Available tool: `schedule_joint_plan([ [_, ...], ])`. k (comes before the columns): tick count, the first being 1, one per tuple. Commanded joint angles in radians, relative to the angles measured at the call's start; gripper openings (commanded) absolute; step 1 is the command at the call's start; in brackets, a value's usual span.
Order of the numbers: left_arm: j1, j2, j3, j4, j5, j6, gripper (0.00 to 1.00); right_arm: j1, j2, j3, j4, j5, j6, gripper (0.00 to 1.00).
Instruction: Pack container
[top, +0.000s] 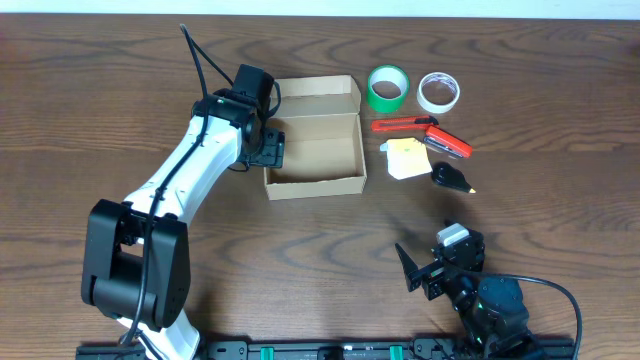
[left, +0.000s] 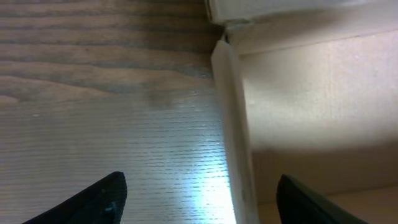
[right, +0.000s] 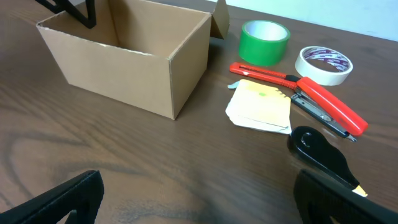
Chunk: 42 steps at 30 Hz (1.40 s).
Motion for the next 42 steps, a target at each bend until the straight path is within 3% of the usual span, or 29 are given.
schedule_joint_plan([
  [1, 0.006, 0.000, 0.001, -0.006, -0.029, 0.004, 0.74, 0.013, -0.006, -0.003, 0.001, 0.006, 0.014, 0.99],
  [8, 0.006, 0.000, 0.001, -0.028, -0.060, -0.027, 0.67, 0.013, -0.006, -0.003, 0.001, 0.006, 0.014, 0.99],
  [13, 0.006, 0.000, 0.001, -0.034, -0.048, -0.048, 0.33, 0.013, -0.006, -0.003, 0.001, 0.006, 0.014, 0.99],
  [20, 0.006, 0.000, 0.001, -0.036, -0.043, -0.072, 0.31, 0.013, -0.006, -0.003, 0.001, 0.006, 0.014, 0.99],
  [26, 0.006, 0.000, 0.001, -0.050, -0.043, -0.162, 0.08, 0.013, -0.006, -0.003, 0.001, 0.006, 0.014, 0.99],
  [35, 0.006, 0.000, 0.001, -0.048, -0.043, -0.221, 0.08, 0.013, -0.006, -0.003, 0.001, 0.006, 0.014, 0.99],
  [42, 0.006, 0.000, 0.001, -0.029, -0.045, -0.177, 0.08, 0.013, -0.006, -0.003, 0.001, 0.006, 0.014, 0.99],
])
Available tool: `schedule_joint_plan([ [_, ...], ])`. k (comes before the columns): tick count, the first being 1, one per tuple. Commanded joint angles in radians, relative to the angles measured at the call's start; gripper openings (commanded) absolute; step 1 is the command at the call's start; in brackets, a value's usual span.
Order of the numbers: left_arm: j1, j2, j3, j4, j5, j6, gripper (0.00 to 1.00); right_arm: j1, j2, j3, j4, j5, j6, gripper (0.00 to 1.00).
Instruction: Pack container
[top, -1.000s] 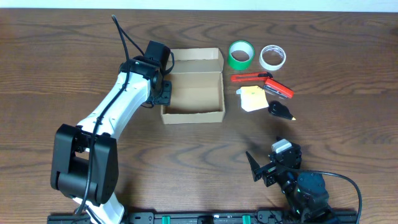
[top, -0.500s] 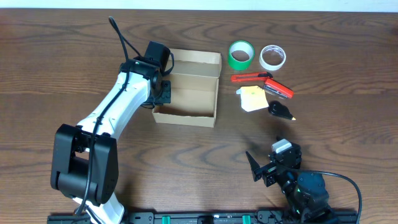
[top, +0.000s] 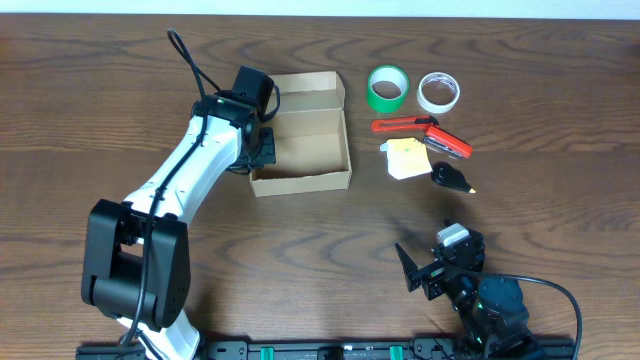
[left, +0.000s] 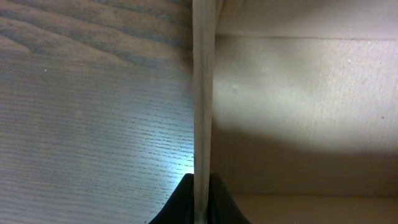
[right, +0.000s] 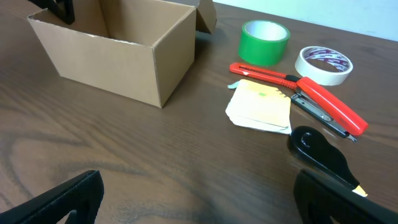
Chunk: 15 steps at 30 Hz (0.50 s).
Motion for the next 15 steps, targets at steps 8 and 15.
schedule_joint_plan([
  [8, 0.006, 0.000, 0.001, 0.023, -0.023, 0.074, 0.09, 0.013, -0.006, -0.003, 0.001, 0.006, 0.014, 0.99],
  [15, 0.006, 0.000, 0.001, 0.026, -0.030, 0.106, 0.12, 0.013, -0.006, -0.003, 0.001, 0.006, 0.014, 0.99],
])
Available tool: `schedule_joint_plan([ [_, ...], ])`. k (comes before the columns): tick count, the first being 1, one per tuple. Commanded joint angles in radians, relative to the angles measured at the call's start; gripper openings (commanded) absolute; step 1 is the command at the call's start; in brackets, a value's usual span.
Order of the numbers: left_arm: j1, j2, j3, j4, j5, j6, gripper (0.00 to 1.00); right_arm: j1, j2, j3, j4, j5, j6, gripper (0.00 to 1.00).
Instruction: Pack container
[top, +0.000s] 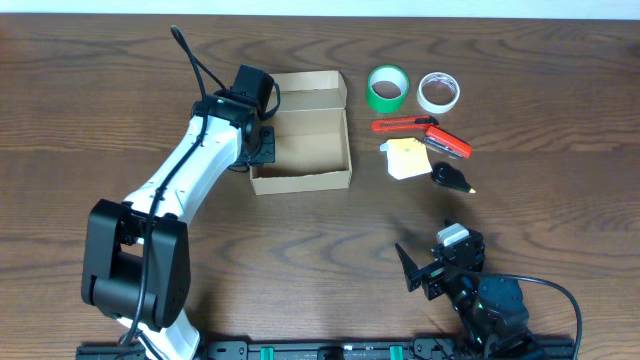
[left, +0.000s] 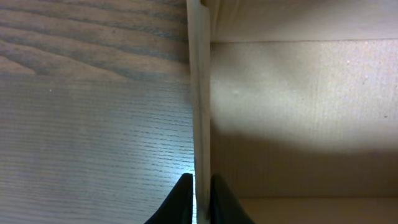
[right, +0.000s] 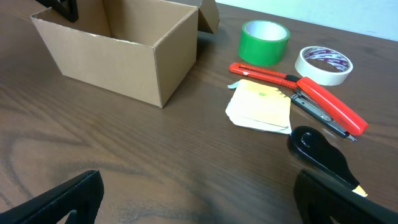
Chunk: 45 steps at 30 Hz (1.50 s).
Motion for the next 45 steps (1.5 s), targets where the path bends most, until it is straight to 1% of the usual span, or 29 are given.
schedule_joint_plan([
  [1, 0.006, 0.000, 0.001, 0.005, -0.018, 0.042, 0.12, 0.013, -0.006, -0.003, 0.001, 0.006, 0.014, 0.99],
  [9, 0.006, 0.000, 0.001, 0.024, -0.018, 0.070, 0.11, 0.013, -0.006, -0.003, 0.001, 0.006, 0.014, 0.99],
  [17, 0.006, 0.000, 0.001, 0.032, -0.029, 0.101, 0.08, 0.013, -0.006, -0.003, 0.001, 0.006, 0.014, 0.99],
  [21, 0.006, 0.000, 0.001, 0.045, -0.028, 0.107, 0.08, 0.013, -0.006, -0.003, 0.001, 0.006, 0.014, 0.99],
  [22, 0.006, 0.000, 0.001, 0.048, -0.028, 0.108, 0.09, 0.013, -0.006, -0.003, 0.001, 0.006, 0.014, 0.99],
  [25, 0.006, 0.000, 0.001, 0.048, -0.027, 0.105, 0.18, 0.013, -0.006, -0.003, 0.001, 0.006, 0.014, 0.99],
  [28, 0.006, -0.002, 0.002, 0.045, -0.025, 0.079, 0.23, 0.013, -0.006, -0.003, 0.001, 0.006, 0.014, 0.99],
  [31, 0.006, -0.017, 0.021, 0.030, -0.022, 0.061, 0.24, 0.013, -0.006, -0.003, 0.001, 0.006, 0.014, 0.99],
  [35, 0.006, -0.080, 0.096, -0.029, 0.014, 0.058, 0.25, 0.013, -0.006, -0.003, 0.001, 0.006, 0.014, 0.99],
  [39, 0.006, -0.192, 0.164, -0.116, 0.028, 0.059, 0.24, 0.013, -0.006, -0.003, 0.001, 0.006, 0.014, 0.99],
  [41, 0.005, -0.270, 0.179, -0.174, 0.029, 0.064, 0.24, 0.013, -0.006, -0.003, 0.001, 0.006, 0.014, 0.99],
  [45, -0.011, -0.464, 0.179, -0.306, 0.083, 0.131, 0.24, 0.013, -0.006, -0.003, 0.001, 0.006, 0.014, 0.99],
])
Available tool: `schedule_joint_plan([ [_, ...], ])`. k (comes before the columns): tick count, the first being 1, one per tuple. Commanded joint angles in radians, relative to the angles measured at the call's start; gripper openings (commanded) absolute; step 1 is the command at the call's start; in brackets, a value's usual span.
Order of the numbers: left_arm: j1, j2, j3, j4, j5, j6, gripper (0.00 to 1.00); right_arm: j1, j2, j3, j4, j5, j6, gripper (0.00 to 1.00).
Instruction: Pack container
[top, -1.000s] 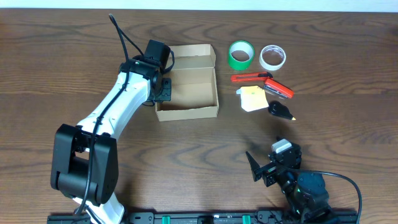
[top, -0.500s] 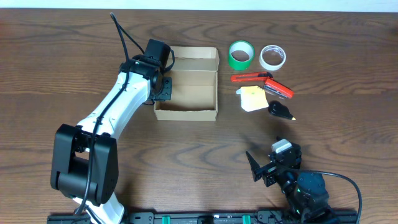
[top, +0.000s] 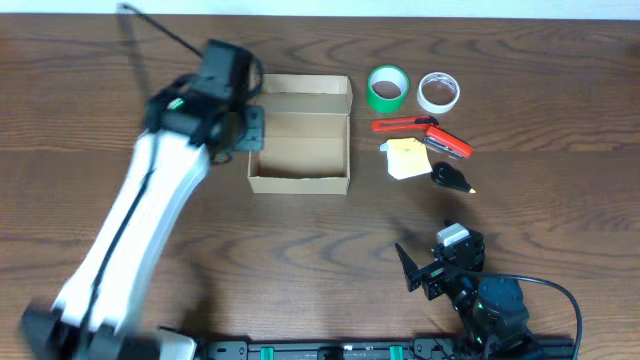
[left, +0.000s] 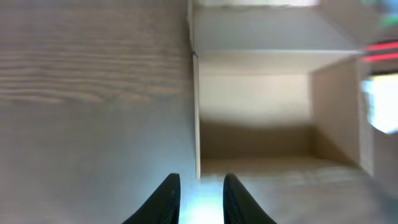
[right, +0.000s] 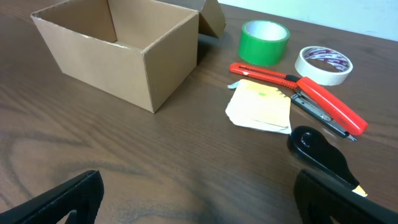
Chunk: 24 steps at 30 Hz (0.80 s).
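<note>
The open cardboard box (top: 300, 135) stands empty at mid-table; the left wrist view looks down its left wall (left: 197, 112). My left gripper (top: 250, 130) hangs above that wall, its fingers (left: 168, 199) a little apart with nothing between them (left: 198, 202); the arm is blurred. Right of the box lie a green tape roll (top: 388, 88), a white tape roll (top: 438, 92), a red utility knife (top: 400, 125), a red stapler (top: 448, 143), yellow sticky notes (top: 405, 158) and a black dispenser (top: 452, 178). My right gripper (right: 199, 205) rests wide open near the front edge.
The box's flap (top: 300, 85) stands open at its far side. In the right wrist view the box (right: 118, 53) is at the far left, and the loose items spread from the green tape (right: 264, 41) to the black dispenser (right: 320, 152).
My left gripper was shut on the box's left wall; now it has let go and sits higher above that wall, jaws slightly apart. The box has turned slightly. The right arm is unchanged.
First my left gripper stood open astride the box's left wall. Then it was shut on that wall and the box lay farther left, away from the loose items. It still held the wall after that, and now it is off the box and higher.
</note>
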Motion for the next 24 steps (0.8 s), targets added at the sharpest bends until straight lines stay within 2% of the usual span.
schedule_joint_plan([
  [1, -0.014, -0.182, 0.016, -0.103, 0.068, 0.062, 0.24, 0.013, -0.006, -0.003, 0.001, 0.006, 0.014, 0.99],
  [8, -0.025, -0.491, -0.037, -0.325, 0.078, 0.092, 0.24, 0.013, -0.006, -0.003, 0.001, 0.006, 0.014, 0.99],
  [15, -0.025, -0.764, -0.220, -0.346, 0.092, 0.066, 0.25, 0.013, -0.006, -0.003, 0.001, 0.006, 0.014, 0.99],
  [17, -0.025, -0.800, -0.244, -0.342, 0.092, 0.066, 0.33, 0.013, -0.006, -0.003, 0.001, 0.006, 0.014, 0.99],
  [18, -0.025, -0.810, -0.249, -0.343, 0.092, 0.066, 0.41, 0.013, -0.006, -0.003, 0.001, 0.006, 0.014, 0.99],
  [20, -0.025, -0.813, -0.249, -0.341, 0.092, 0.066, 0.50, 0.013, -0.006, -0.003, 0.001, 0.006, 0.014, 0.99],
  [21, -0.025, -0.811, -0.249, -0.338, 0.092, 0.066, 0.58, 0.013, -0.006, -0.003, 0.001, 0.006, 0.014, 0.99],
  [22, -0.025, -0.809, -0.249, -0.336, 0.091, 0.066, 0.79, 0.013, -0.006, -0.003, 0.001, 0.006, 0.014, 0.99],
  [23, -0.025, -0.807, -0.249, -0.336, 0.091, 0.066, 0.95, 0.013, -0.006, -0.003, 0.001, 0.006, 0.014, 0.99],
  [24, -0.025, -0.805, -0.249, -0.337, 0.091, 0.066, 0.95, 0.013, -0.006, -0.003, 0.001, 0.006, 0.014, 0.99],
])
